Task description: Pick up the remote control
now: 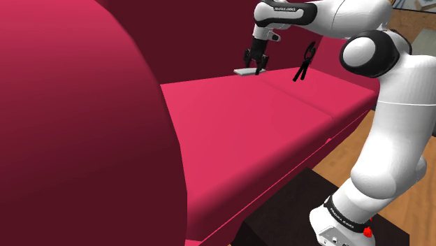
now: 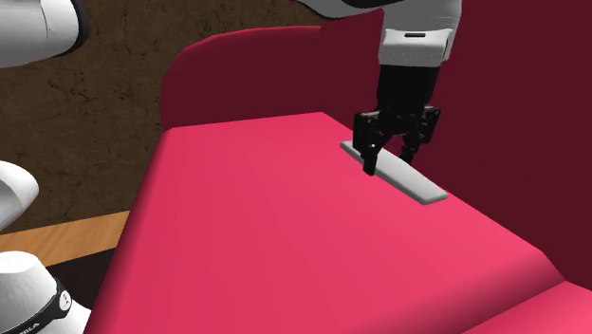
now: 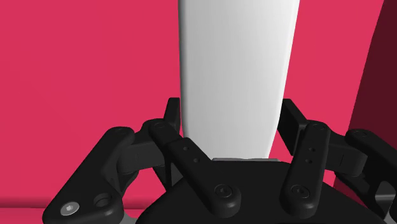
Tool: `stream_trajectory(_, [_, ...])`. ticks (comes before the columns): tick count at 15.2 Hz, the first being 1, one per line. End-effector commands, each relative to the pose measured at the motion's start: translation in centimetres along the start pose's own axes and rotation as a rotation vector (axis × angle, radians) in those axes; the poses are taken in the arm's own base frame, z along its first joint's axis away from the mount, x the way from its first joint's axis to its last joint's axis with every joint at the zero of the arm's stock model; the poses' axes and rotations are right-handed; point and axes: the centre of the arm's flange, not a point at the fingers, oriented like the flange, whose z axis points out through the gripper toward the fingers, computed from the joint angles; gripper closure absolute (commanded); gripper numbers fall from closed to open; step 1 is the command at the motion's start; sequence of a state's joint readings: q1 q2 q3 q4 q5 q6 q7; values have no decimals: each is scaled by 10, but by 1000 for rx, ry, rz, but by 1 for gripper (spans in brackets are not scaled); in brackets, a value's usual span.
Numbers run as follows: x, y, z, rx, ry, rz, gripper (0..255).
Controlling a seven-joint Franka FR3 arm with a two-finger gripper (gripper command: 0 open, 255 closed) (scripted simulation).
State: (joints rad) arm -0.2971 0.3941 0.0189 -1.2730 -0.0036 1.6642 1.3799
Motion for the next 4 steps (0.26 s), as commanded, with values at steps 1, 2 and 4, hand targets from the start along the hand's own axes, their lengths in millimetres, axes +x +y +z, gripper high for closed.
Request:
stream_trajectory(1, [1,1,-10,0,0,0,255])
stream_trajectory(2, [1,1,-15,0,0,0,255])
stream_trajectory(4, [1,1,-16,0,0,0,255])
